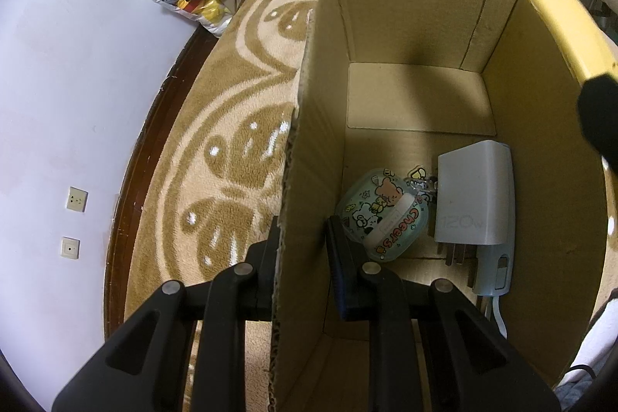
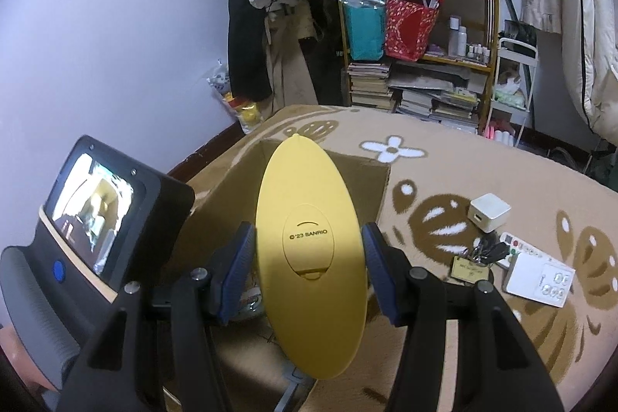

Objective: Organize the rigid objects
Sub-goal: 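Lower the yellow card into the box and open the right gripper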

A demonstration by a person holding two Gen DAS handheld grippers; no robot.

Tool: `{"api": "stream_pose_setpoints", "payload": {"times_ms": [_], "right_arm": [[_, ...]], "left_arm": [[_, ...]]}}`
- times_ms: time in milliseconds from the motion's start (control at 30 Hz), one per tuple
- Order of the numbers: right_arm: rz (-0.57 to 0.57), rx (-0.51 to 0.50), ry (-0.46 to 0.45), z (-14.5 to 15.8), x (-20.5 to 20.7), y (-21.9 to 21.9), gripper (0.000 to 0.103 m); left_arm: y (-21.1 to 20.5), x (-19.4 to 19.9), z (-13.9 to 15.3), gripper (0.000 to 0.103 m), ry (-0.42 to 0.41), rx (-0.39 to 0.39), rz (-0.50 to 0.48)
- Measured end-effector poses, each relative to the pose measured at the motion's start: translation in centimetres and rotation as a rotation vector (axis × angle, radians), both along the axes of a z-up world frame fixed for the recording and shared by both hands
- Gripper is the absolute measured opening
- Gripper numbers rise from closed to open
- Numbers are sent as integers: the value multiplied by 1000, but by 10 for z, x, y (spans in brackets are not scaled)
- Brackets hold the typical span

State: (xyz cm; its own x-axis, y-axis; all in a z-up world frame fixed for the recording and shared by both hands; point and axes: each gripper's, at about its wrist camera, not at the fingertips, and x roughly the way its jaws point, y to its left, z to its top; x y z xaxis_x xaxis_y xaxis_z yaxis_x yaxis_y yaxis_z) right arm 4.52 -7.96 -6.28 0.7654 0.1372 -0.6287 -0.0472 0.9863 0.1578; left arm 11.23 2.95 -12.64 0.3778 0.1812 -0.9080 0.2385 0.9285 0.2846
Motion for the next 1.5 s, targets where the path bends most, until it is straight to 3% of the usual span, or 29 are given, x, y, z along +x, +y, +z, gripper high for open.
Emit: {"api": "stream_pose_setpoints", "payload": {"times_ms": [333, 867, 1000, 1233, 1500], "right_arm": [[23, 52, 62, -18, 6, -2, 60], [-6, -19, 47, -13, 6, 1, 62], [-54, -8, 29, -7, 7, -14, 82], [-171, -43, 23, 0, 20, -57, 103], [-307, -37, 87, -22, 44, -118, 103]], "left_arm": [[-1, 1, 1, 20, 2, -4, 1], [2, 2, 0, 20, 10, -22, 12], [3, 3, 0, 20, 11, -22, 12], [1, 3, -1, 20, 14, -13, 11], [-2, 3, -2, 21, 19, -7, 11]]}}
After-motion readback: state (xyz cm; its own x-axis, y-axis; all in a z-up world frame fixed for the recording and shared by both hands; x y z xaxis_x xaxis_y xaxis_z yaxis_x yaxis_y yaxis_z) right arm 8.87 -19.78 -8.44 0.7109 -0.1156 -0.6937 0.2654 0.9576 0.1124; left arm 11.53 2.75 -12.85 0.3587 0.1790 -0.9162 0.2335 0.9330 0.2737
